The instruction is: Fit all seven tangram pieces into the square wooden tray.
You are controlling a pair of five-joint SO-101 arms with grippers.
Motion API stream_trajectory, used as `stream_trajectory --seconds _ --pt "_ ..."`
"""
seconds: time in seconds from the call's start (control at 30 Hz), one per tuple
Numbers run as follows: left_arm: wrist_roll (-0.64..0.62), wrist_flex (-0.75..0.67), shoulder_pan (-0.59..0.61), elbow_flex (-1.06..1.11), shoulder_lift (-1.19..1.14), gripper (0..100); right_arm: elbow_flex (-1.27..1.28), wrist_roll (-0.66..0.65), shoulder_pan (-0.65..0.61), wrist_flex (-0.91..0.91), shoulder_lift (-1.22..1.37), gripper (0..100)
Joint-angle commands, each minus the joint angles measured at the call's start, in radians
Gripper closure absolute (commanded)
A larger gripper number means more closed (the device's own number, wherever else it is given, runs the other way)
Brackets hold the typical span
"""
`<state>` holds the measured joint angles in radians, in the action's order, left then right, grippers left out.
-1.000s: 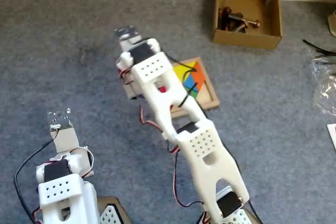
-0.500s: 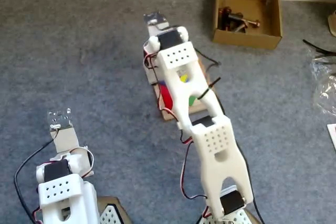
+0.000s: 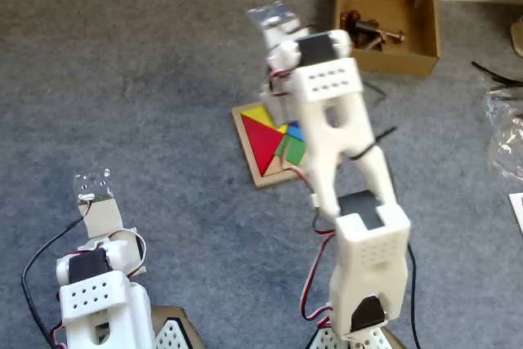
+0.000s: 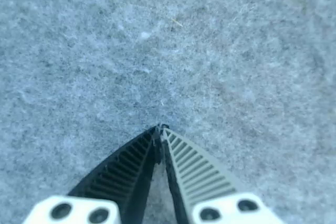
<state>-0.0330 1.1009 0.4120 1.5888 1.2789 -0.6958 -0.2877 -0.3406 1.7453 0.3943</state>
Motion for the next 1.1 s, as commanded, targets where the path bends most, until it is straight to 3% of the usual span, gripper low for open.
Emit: stream_trajectory --seconds 0.0,0.37,0.6,0.77,0.97,1.07 --pt "-0.009 0.011 -0.031 -0.001 0.004 100 0.041 -0.123 0.058 0.016 -0.142 90.7" --pt "-0.009 0.011 -0.031 -0.001 0.004 100 0.119 -0.582 0.079 0.015 -0.213 90.5" --pt "-0.008 0.011 -0.031 -0.001 0.004 100 0.125 -0.959 0.076 0.016 -0.209 90.4" --pt "-0.008 0.011 -0.031 -0.001 0.004 100 0.286 -1.194 0.081 0.015 -0.211 90.7" --pt "-0.008 0.011 -0.031 -0.001 0.004 100 0.378 -1.307 0.094 0.004 -0.211 90.7" --pt "-0.008 0.011 -0.031 -0.001 0.004 100 0.381 -1.367 0.101 -0.094 -0.211 90.7"
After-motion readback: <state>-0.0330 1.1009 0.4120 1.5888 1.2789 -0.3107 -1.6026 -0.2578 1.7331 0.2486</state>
